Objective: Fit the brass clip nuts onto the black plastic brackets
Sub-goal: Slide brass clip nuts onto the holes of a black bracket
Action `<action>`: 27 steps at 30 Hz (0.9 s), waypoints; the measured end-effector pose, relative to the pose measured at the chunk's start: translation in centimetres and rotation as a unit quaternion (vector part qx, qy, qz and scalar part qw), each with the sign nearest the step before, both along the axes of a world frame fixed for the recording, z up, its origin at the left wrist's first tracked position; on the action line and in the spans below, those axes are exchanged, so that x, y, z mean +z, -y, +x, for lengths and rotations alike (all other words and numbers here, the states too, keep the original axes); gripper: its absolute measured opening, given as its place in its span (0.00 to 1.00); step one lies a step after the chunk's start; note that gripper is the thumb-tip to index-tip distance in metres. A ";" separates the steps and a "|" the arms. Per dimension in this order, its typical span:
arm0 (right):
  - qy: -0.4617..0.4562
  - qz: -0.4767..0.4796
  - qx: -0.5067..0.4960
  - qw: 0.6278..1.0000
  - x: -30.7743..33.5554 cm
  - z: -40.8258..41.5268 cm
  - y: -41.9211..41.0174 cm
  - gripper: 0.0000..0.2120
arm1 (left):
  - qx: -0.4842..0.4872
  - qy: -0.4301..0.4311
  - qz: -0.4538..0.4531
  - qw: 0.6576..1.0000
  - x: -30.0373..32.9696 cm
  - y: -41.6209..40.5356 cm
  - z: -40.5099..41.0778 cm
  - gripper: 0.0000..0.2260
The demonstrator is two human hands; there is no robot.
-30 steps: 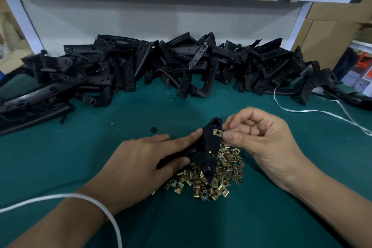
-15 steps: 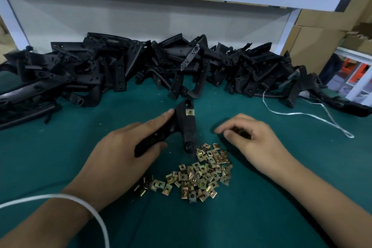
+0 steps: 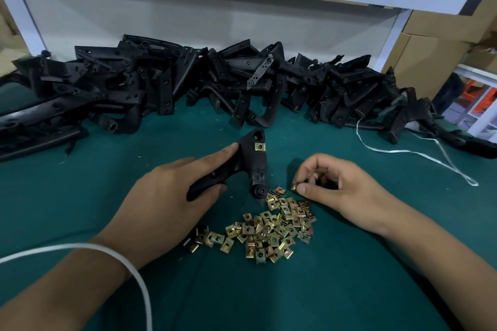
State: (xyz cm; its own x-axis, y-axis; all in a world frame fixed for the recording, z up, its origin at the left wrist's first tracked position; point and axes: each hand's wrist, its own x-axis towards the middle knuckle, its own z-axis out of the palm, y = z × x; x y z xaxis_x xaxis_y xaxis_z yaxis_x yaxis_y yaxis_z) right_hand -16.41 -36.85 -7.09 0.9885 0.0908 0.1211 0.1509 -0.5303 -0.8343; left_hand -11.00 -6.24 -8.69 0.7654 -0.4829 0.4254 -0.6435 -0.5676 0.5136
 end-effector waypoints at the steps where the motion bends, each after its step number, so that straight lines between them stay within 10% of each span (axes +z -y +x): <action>1: 0.008 0.016 -0.003 1.000 0.0 0.1 0.1 0.05 | 0.000 -0.003 -0.002 1.000 0.0 0.0 0.0 0.30; 27: -0.054 0.401 -0.003 0.914 -0.2 0.6 0.2 0.12 | 0.005 -0.025 -0.024 0.999 0.0 -0.1 0.2 0.29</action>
